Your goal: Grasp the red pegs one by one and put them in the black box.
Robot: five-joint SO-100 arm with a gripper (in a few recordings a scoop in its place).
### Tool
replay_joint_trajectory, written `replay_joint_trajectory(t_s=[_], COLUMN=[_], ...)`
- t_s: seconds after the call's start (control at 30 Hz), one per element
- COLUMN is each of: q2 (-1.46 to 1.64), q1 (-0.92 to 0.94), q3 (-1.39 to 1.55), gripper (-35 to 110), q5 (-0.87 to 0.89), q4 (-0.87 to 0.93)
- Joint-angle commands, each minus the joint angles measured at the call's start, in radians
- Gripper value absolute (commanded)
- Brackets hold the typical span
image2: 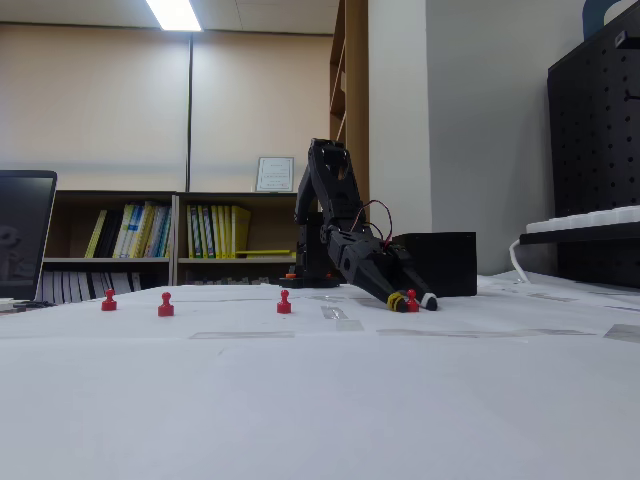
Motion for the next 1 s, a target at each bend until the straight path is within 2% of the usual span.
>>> replay_joint_trajectory(t_s=[0.0,0.3,0.4,0.5,0.73,0.97], q2=[0.008,0.003,-0.032,-0.161,-0.549,-0.775], q1=[-0.009,-0.003,0.003,0.014,0.005,-0.087], q3=[0.040,0.037,0.021,0.021,0.170,0.572], gripper=[3,0,0,0,0,0], q5=[-0.014,-0.025,-0.049,-0.127,-0.307,-0.529], q4=[-0.018,-0.014,0.077,0.314,1.095,1.775])
